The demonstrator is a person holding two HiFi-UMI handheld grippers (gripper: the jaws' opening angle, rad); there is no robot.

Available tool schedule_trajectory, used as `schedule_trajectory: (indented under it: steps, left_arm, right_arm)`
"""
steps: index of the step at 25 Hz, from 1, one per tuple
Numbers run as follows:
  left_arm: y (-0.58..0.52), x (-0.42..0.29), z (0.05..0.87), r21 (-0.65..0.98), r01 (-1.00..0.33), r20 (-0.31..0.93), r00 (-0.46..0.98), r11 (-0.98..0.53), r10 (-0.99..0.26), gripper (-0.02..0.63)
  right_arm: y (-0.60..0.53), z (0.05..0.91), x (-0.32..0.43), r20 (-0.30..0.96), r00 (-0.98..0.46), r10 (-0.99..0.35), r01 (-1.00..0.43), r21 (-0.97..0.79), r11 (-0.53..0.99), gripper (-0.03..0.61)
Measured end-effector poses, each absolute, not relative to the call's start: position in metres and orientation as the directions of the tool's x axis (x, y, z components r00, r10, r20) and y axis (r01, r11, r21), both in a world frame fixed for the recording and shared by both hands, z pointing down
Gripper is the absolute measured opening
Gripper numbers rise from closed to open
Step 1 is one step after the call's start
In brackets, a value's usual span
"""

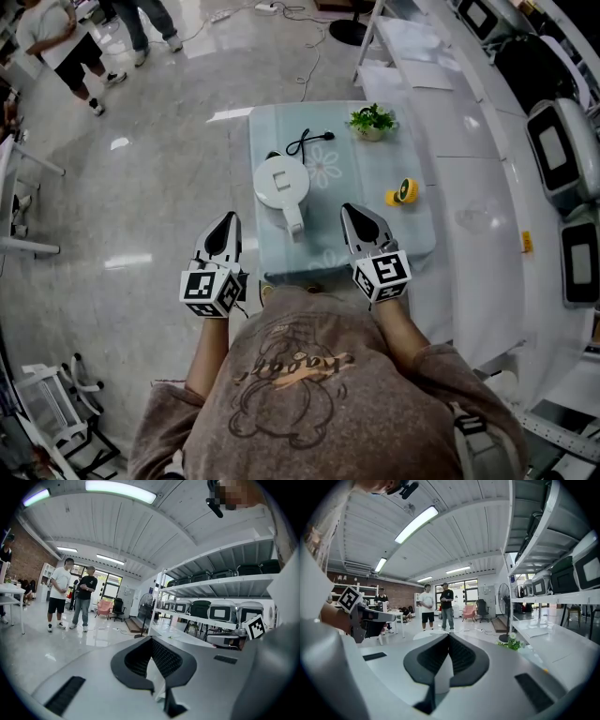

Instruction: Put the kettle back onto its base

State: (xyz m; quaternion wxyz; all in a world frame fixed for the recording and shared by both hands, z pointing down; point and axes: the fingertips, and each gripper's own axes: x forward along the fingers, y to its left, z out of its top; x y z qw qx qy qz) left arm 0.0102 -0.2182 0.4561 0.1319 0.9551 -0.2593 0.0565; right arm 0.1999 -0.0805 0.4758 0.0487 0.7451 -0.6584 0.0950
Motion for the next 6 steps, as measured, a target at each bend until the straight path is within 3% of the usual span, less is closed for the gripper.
schedule_trajectory:
  steps: [6]
  left_arm:
    - [-0.2196,0.0072,0.4546,0.216,-0.509,0.177,0.86,-0.834,-0.479,0.015]
  right_arm:
    - [-0.0804,0.4767,0.1978,0.212,0.104,-0.972,-0.992,-0.051,-0.117,-0.005]
